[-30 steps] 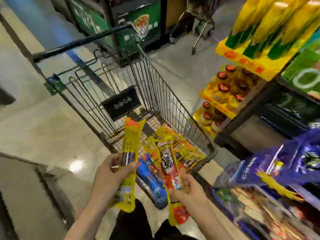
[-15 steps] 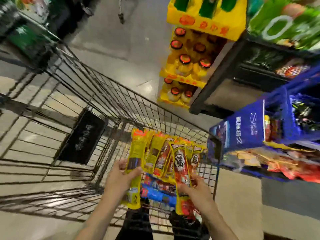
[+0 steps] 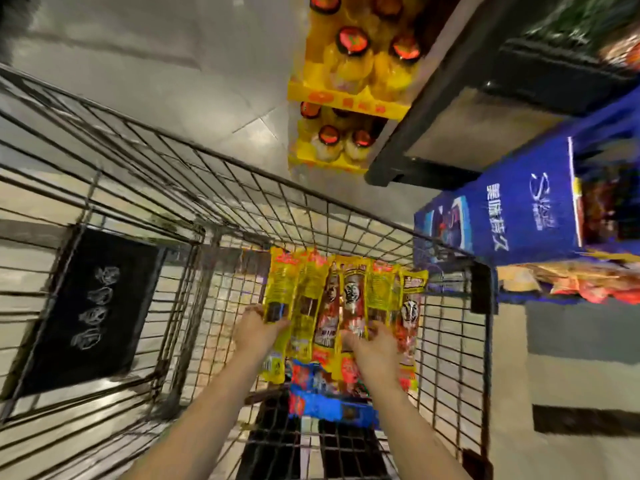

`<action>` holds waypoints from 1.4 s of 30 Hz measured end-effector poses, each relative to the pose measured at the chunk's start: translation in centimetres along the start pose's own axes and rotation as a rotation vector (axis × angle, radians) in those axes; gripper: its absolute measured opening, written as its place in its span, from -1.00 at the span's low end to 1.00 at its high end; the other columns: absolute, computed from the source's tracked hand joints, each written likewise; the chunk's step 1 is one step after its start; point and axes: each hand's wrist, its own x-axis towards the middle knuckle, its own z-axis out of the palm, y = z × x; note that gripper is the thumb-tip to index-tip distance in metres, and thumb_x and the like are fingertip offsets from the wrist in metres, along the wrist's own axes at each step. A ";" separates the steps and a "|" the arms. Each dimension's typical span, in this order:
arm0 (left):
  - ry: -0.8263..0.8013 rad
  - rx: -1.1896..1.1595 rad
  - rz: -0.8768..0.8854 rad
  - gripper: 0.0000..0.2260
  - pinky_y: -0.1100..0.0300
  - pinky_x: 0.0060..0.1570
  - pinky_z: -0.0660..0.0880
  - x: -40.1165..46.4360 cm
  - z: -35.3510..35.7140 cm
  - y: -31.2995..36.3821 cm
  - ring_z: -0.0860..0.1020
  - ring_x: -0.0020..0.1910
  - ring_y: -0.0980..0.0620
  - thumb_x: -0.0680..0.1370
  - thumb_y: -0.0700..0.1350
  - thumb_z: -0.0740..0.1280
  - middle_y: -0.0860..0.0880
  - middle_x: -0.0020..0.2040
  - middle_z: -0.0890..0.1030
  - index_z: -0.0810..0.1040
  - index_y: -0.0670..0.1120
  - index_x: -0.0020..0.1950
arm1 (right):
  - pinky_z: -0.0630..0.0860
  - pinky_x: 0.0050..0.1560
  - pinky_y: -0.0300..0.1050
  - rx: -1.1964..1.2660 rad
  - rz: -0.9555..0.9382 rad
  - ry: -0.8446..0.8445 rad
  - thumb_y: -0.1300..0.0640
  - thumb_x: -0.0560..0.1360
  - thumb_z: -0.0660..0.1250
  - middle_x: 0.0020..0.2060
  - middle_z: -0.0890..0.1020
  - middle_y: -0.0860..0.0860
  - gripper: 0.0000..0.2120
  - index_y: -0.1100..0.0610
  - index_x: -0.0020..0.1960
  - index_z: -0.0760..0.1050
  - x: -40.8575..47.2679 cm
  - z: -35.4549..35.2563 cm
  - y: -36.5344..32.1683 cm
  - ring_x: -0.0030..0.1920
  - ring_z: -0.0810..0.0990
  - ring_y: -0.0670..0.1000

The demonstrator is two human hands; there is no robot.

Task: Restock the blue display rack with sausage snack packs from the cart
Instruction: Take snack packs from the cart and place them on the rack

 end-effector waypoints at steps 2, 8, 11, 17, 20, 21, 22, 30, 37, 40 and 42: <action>-0.013 -0.046 -0.019 -0.54 -0.01 0.05 0.54 1.4 0.8 -0.2 0.59 0.00 -0.15 0.32 -0.06 0.54 -0.15 0.02 0.62 0.48 -0.15 0.13 | 0.52 0.09 -0.04 0.015 0.016 0.055 -0.01 0.40 0.48 0.19 0.57 0.14 -0.33 0.23 0.40 0.34 0.7 1.2 0.3 0.11 0.58 0.13; -0.019 -0.050 -0.032 -0.52 0.13 0.12 0.47 3.1 2.5 0.9 0.55 0.10 -0.12 0.39 -0.14 0.50 -0.13 0.12 0.56 0.40 -0.14 0.23 | 0.52 -0.29 -0.12 -0.072 0.021 0.182 0.05 0.42 0.46 -0.15 0.60 0.00 -0.73 0.14 0.00 0.46 1.3 3.1 2.2 -0.27 0.56 -0.05; -0.033 -0.086 -0.032 -0.55 0.14 0.15 0.44 3.9 2.9 0.6 0.55 0.10 -0.13 0.36 -0.17 0.52 -0.15 0.12 0.58 0.40 -0.11 0.16 | 0.41 -0.35 -0.16 -0.144 -0.003 0.234 0.01 0.43 0.44 -0.07 0.56 0.01 -0.65 0.16 0.09 0.45 1.4 3.6 2.4 -0.24 0.53 -0.01; -0.081 -0.010 0.014 -0.54 0.02 0.27 0.40 4.6 3.3 -0.2 0.47 0.21 -0.12 0.40 -0.11 0.49 -0.10 0.23 0.51 0.41 -0.07 0.23 | 0.54 -0.17 -0.05 -0.330 -0.088 0.354 -0.05 0.44 0.41 0.09 0.53 0.05 -0.57 0.14 0.18 0.38 0.9 4.1 2.4 0.04 0.54 0.08; -0.081 0.033 0.042 -0.44 0.03 0.33 0.37 4.7 3.2 -0.5 0.41 0.32 -0.09 0.44 -0.09 0.45 -0.07 0.36 0.42 0.36 -0.06 0.41 | 0.58 -0.18 -0.01 -0.426 -0.101 0.354 -0.04 0.46 0.39 0.11 0.44 0.04 -0.63 0.13 0.13 0.39 1.1 4.1 2.1 0.03 0.52 0.06; -0.077 0.044 0.049 -0.42 0.04 0.33 0.37 4.6 3.2 -0.5 0.41 0.33 -0.08 0.45 -0.09 0.45 -0.09 0.38 0.41 0.34 -0.04 0.43 | 0.58 -0.20 0.00 -0.443 -0.097 0.350 -0.04 0.46 0.38 0.10 0.42 0.04 -0.64 0.13 0.12 0.40 1.1 4.1 2.0 0.02 0.51 0.05; -0.076 0.059 0.058 -0.42 0.04 0.32 0.38 4.7 3.1 -0.6 0.42 0.32 -0.08 0.45 -0.09 0.44 -0.09 0.38 0.41 0.33 -0.03 0.43 | 0.58 -0.20 -0.01 -0.455 -0.100 0.347 -0.03 0.46 0.38 0.08 0.42 0.04 -0.65 0.14 0.12 0.40 1.2 4.0 2.0 0.01 0.51 0.04; -0.040 0.092 0.136 -0.51 0.02 0.24 0.45 4.0 3.0 -1.2 0.46 0.27 -0.05 0.49 -0.18 0.39 -0.09 0.37 0.42 0.38 -0.08 0.40 | 0.53 -0.05 -0.04 -0.466 -0.148 0.320 -0.09 0.47 0.35 0.08 0.46 0.06 -0.56 0.16 0.21 0.40 1.2 4.1 2.3 0.06 0.49 0.06; -0.048 0.115 0.107 -0.46 0.02 0.13 0.51 3.5 2.4 -1.6 0.53 0.16 -0.06 0.49 -0.13 0.40 -0.05 0.33 0.45 0.33 -0.01 0.44 | 0.52 -0.04 -0.06 -0.435 -0.188 0.317 -0.09 0.49 0.32 0.11 0.48 0.06 -0.55 0.17 0.23 0.38 1.1 3.7 2.5 0.07 0.49 0.05; -0.070 0.145 0.120 -0.55 0.06 0.03 0.53 1.7 1.1 -1.4 0.56 0.04 -0.06 0.51 -0.15 0.36 -0.09 0.28 0.51 0.38 -0.11 0.39 | 0.48 0.05 -0.08 -0.434 -0.215 0.304 -0.10 0.52 0.26 0.14 0.48 0.06 -0.56 0.16 0.27 0.38 0.2 2.3 2.4 0.12 0.48 0.04; -0.096 0.280 0.152 -0.59 0.12 0.02 0.45 -0.3 -0.3 -0.8 0.54 0.10 -0.08 0.53 -0.11 0.33 -0.12 0.28 0.52 0.40 -0.16 0.37 | 0.45 0.17 -0.04 -0.419 -0.258 0.259 -0.11 0.54 0.22 0.19 0.48 0.04 -0.57 0.13 0.30 0.37 -0.7 0.7 2.4 0.18 0.47 0.03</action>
